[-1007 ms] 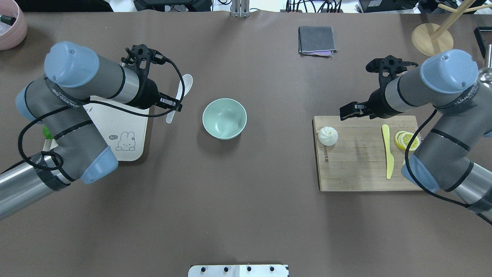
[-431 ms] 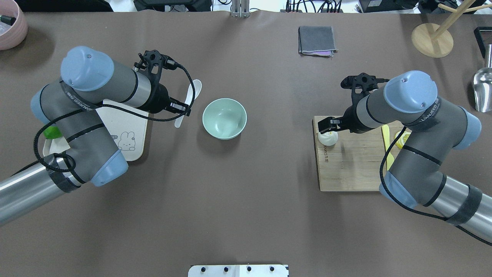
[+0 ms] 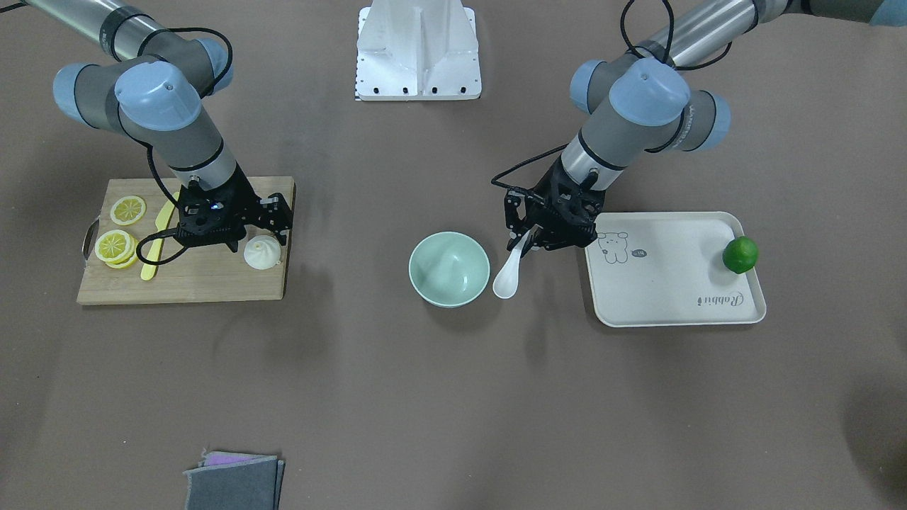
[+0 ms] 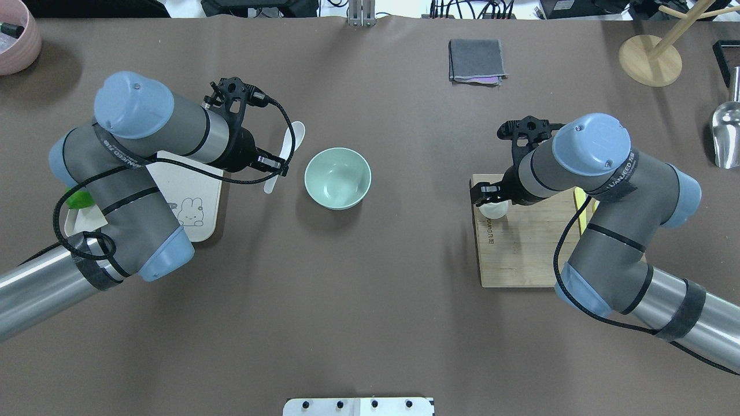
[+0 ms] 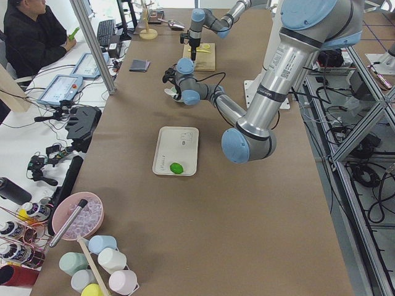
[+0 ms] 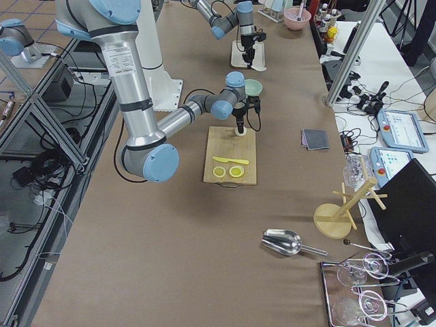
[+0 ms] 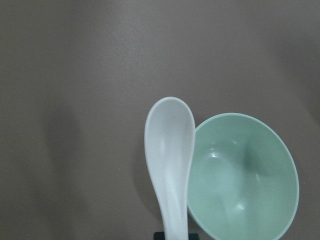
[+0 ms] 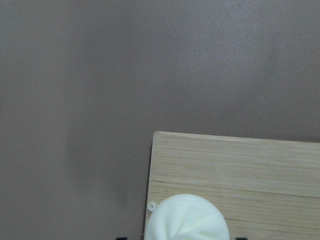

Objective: Put spoon and bun in bowl

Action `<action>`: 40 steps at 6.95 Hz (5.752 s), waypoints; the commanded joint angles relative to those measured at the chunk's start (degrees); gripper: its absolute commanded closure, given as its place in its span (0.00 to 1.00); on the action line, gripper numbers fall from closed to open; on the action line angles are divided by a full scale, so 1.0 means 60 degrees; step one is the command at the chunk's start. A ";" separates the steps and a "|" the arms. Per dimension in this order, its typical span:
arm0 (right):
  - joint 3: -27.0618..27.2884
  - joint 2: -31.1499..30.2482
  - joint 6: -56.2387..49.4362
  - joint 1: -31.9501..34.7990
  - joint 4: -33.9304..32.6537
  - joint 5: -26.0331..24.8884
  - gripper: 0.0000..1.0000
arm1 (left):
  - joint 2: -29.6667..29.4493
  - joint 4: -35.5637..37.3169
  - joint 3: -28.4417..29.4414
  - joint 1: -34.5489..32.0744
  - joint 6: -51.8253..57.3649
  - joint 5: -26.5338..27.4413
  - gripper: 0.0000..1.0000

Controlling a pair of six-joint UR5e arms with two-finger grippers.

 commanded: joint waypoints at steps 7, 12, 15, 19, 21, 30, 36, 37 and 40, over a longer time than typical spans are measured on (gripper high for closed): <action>0.0116 0.0667 0.0025 0.0777 -0.0113 0.0094 1.00 | -0.0434 0.0029 0.0155 0.1121 -0.0309 0.0937 1.00; 0.0115 0.0771 0.0362 0.0748 -0.0127 0.0094 1.00 | -0.0756 -0.0001 0.0318 0.1327 -0.0383 0.2307 0.03; 0.0028 0.1804 0.0987 0.0545 -0.0606 0.0051 1.00 | -0.0364 -0.0030 0.0055 0.0514 -0.0078 0.2097 0.02; -0.1299 0.4075 0.1211 -0.0143 -0.1343 -0.0870 1.00 | 0.2080 -0.0219 -0.0751 -0.3030 0.3185 -0.0362 0.02; -0.2764 0.5453 0.1577 -0.0844 -0.1285 -0.1731 1.00 | 0.2596 -0.0235 -0.0898 -0.3621 0.3250 -0.0411 0.02; -0.0730 0.3172 -0.2112 0.0378 -0.0933 -0.0375 0.00 | 0.3826 -0.0249 -0.1411 -0.4209 0.3351 -0.0322 0.02; -0.0792 0.0919 -0.6681 0.4618 -0.2827 0.1534 0.00 | 0.5264 0.1846 -0.1206 -0.7463 0.5897 -0.2616 0.02; -0.0836 0.0555 -0.8308 0.5500 -0.3577 0.2632 0.00 | 0.5279 0.3049 -0.1206 -0.8360 0.7612 -0.2651 0.02; -0.0268 -0.2019 -0.8690 0.7072 -0.3702 0.3403 0.00 | 0.6431 0.3618 -0.1263 -0.9612 0.8112 -0.2680 0.02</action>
